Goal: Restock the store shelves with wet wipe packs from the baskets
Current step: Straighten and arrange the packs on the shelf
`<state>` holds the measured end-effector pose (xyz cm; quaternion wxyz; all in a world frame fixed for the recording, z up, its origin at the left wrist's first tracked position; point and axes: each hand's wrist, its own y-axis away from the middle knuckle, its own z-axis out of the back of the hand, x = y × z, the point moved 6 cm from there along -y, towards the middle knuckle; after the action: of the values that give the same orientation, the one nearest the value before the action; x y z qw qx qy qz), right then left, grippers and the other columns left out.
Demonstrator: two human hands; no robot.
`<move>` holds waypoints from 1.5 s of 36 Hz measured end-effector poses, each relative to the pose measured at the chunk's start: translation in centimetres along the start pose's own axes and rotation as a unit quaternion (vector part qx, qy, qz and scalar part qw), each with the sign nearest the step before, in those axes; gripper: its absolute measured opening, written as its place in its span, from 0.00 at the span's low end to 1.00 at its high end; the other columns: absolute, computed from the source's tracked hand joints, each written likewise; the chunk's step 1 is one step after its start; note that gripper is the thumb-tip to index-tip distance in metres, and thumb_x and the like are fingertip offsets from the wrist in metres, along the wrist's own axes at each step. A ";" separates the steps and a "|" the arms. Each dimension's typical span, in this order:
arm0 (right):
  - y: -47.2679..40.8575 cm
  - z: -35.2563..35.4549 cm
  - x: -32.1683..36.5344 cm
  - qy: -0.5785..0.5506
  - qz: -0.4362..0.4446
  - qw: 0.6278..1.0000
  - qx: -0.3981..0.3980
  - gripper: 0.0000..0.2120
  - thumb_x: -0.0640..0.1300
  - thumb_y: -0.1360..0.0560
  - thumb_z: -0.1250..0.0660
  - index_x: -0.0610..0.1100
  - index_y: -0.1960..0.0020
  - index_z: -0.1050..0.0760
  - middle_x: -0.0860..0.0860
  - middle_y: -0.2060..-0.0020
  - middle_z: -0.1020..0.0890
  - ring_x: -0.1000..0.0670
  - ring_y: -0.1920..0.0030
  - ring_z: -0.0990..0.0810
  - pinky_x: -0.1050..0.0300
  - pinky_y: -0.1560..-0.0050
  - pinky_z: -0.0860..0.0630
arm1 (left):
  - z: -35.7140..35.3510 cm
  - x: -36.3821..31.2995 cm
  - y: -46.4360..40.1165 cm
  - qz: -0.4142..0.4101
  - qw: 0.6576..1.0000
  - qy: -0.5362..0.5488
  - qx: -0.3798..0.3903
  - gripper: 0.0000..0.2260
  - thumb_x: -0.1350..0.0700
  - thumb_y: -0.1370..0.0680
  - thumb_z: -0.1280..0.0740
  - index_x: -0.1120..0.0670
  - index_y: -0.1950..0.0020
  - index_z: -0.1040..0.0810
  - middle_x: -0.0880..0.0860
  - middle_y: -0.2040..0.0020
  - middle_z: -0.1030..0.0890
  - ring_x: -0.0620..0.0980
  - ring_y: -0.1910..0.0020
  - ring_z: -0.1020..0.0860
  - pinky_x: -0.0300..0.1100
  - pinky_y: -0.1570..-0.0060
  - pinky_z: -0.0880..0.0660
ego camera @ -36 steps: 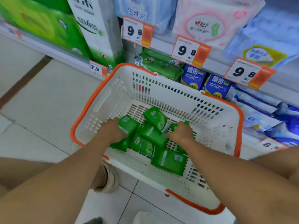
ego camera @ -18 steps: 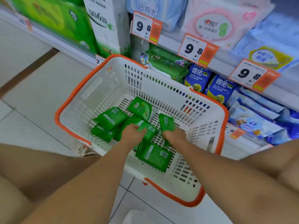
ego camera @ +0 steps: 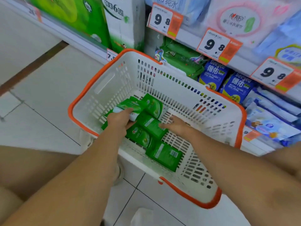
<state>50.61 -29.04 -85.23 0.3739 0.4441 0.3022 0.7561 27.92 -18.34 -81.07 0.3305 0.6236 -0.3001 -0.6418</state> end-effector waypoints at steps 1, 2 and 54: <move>-0.4 -1.5 0.3 0.103 0.020 0.994 0.012 0.50 0.63 0.30 0.26 0.43 0.19 0.45 0.45 0.22 0.40 0.41 0.25 0.35 0.48 0.26 0.34 | 0.5 0.2 -0.1 0.014 1.000 0.005 0.004 0.17 0.60 0.26 0.25 0.63 0.42 0.26 0.62 0.48 0.20 0.56 0.54 0.17 0.47 0.63 0.17; -0.6 -2.8 0.4 0.167 0.036 0.985 0.015 0.52 0.63 0.31 0.24 0.44 0.19 0.47 0.44 0.21 0.43 0.40 0.24 0.37 0.49 0.26 0.35 | 0.7 0.2 -0.1 0.023 1.000 0.003 0.014 0.16 0.61 0.25 0.26 0.63 0.41 0.26 0.61 0.50 0.20 0.55 0.54 0.18 0.46 0.64 0.18; 3.5 -6.9 -3.8 0.371 0.043 0.923 0.088 0.26 0.54 0.32 0.23 0.38 0.41 0.21 0.46 0.48 0.19 0.48 0.51 0.22 0.57 0.53 0.23 | -1.6 1.5 3.4 -0.058 0.996 -0.062 0.002 0.35 0.54 0.33 0.19 0.55 0.31 0.32 0.56 0.46 0.18 0.60 0.53 0.16 0.46 0.61 0.19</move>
<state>44.61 -34.92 -87.07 0.1616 0.1754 0.4648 0.8527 29.66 -21.52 -79.32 0.2720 0.5993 -0.2847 -0.6970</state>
